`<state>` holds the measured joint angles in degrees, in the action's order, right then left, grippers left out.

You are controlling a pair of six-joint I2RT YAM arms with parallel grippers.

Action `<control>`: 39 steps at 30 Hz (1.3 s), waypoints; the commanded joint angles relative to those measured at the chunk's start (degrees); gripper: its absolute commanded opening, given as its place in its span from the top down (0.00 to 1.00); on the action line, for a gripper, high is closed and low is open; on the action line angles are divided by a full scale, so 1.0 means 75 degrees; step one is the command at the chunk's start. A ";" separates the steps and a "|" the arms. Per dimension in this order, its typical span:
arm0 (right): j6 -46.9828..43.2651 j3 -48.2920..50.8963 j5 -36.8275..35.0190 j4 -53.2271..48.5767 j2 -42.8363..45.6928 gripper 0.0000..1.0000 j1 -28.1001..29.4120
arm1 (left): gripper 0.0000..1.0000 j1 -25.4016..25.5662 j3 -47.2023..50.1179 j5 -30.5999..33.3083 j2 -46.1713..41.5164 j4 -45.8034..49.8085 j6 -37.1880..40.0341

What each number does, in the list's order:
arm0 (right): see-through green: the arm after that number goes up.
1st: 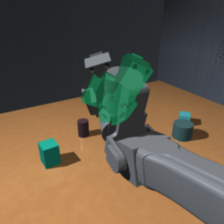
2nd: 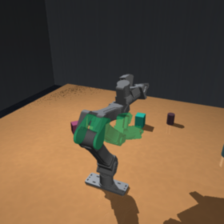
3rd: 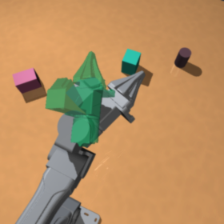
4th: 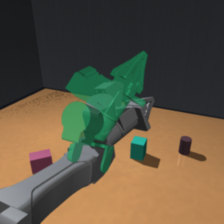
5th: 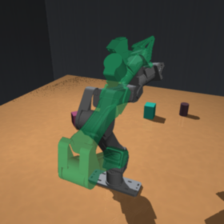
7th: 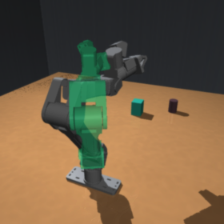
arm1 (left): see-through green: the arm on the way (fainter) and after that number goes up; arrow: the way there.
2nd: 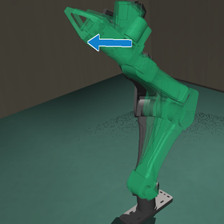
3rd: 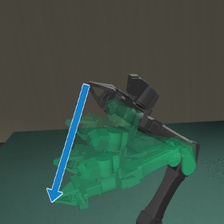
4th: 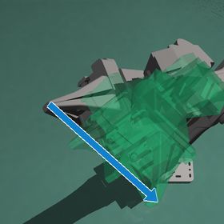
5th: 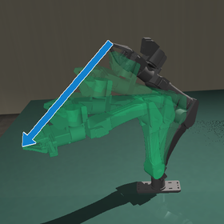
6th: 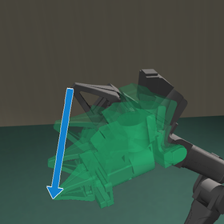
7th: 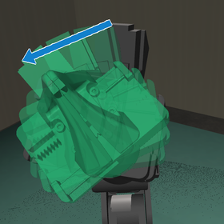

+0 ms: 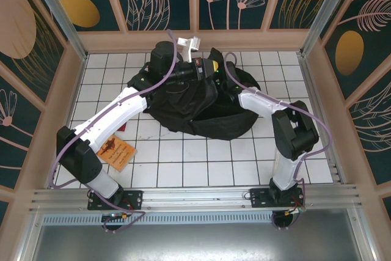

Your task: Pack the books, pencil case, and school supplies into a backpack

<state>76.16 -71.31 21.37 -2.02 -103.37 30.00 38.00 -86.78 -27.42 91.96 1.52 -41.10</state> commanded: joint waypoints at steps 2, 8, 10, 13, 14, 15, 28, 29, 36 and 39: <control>-0.0489 0.0097 -0.0421 -0.0555 0.0773 0.31 -0.0113 | 1.00 0.0014 0.0082 0.0292 -0.0454 -0.0445 0.0411; -0.0730 0.0690 -0.0544 -0.0670 0.1521 0.32 -0.0261 | 1.00 -0.0014 0.0175 0.0608 -0.0524 -0.0298 0.0599; -0.0829 0.0824 -0.0569 -0.0764 0.1713 0.32 -0.0272 | 1.00 -0.0024 0.0159 0.0609 -0.0520 -0.0269 0.0608; -0.1133 0.0952 -0.0589 -0.0844 0.2005 0.33 -0.0284 | 1.00 -0.0016 0.0171 0.0638 -0.0520 -0.0238 0.0651; -0.1314 0.0953 -0.0636 -0.0895 0.2120 0.33 -0.0279 | 1.00 -0.0027 0.0186 0.0633 -0.0522 -0.0232 0.0657; -0.1522 0.0917 -0.0704 -0.0987 0.2253 0.33 -0.0285 | 1.00 -0.0021 0.0203 0.0617 -0.0530 -0.0238 0.0661; -0.4356 0.0147 -0.1473 -0.3060 0.3747 0.35 -0.0251 | 1.00 -0.0016 0.0438 0.0413 -0.0590 -0.0215 0.0752; -0.4707 -0.0073 -0.1581 -0.3387 0.3709 0.35 -0.0256 | 1.00 -0.0023 0.0438 0.0408 -0.0579 -0.0203 0.0758; -0.5725 -0.0999 -0.3216 -0.5067 0.3895 0.36 -0.0269 | 1.00 -0.0026 0.0391 0.0361 -0.0558 -0.0164 0.0816; -0.5141 -0.0917 -0.4226 -0.6062 0.4133 0.34 -0.0558 | 1.00 -0.0016 0.0323 0.0334 -0.0499 -0.0042 0.0880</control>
<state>37.41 -77.43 -0.34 -36.60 -74.87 27.73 38.00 -83.33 -23.57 90.15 3.77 -36.23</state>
